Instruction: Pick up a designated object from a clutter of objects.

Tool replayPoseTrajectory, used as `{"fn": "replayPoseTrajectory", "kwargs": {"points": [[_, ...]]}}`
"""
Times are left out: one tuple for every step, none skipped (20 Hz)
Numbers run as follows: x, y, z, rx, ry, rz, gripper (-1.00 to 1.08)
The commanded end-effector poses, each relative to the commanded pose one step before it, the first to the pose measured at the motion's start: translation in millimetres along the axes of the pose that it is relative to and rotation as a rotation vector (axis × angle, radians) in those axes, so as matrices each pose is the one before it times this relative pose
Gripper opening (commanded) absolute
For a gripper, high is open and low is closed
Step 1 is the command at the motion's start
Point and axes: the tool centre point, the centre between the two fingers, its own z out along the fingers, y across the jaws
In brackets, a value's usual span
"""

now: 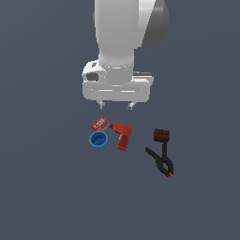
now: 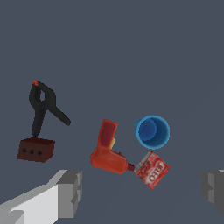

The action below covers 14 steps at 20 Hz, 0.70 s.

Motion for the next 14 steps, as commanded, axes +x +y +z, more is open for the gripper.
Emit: {"fn": "replayPoseTrajectory", "kwargs": {"points": [[-1.96,5.06,13.37,0.00493,-0.00257,0.03076,1.0],[-0.97,2.48,6.34,0.00232,-0.00088,0.01511,1.0],[-1.13,2.73,6.84,0.00242,-0.00098,0.01647,1.0],[-1.3,3.0,7.33,0.0025,-0.00106,0.01785,1.0],[-1.48,3.29,7.79,0.00254,-0.00113,0.01926,1.0],[-1.68,3.59,8.24,0.00255,-0.0012,0.02067,1.0],[-1.9,3.91,8.68,0.00253,-0.00127,0.02211,1.0],[-2.13,4.26,9.09,0.00246,-0.00133,0.02359,1.0],[-2.38,4.61,9.49,0.00236,-0.00137,0.02506,1.0],[-2.61,4.95,9.76,0.00219,-0.0014,0.0263,1.0],[-2.75,5.11,9.65,0.00191,-0.00136,0.02655,1.0],[-2.86,5.26,9.5,0.00163,-0.00131,0.0267,1.0],[-2.97,5.41,9.35,0.00133,-0.00124,0.02684,1.0],[-3.08,5.56,9.19,0.00104,-0.00117,0.02697,1.0]]}}
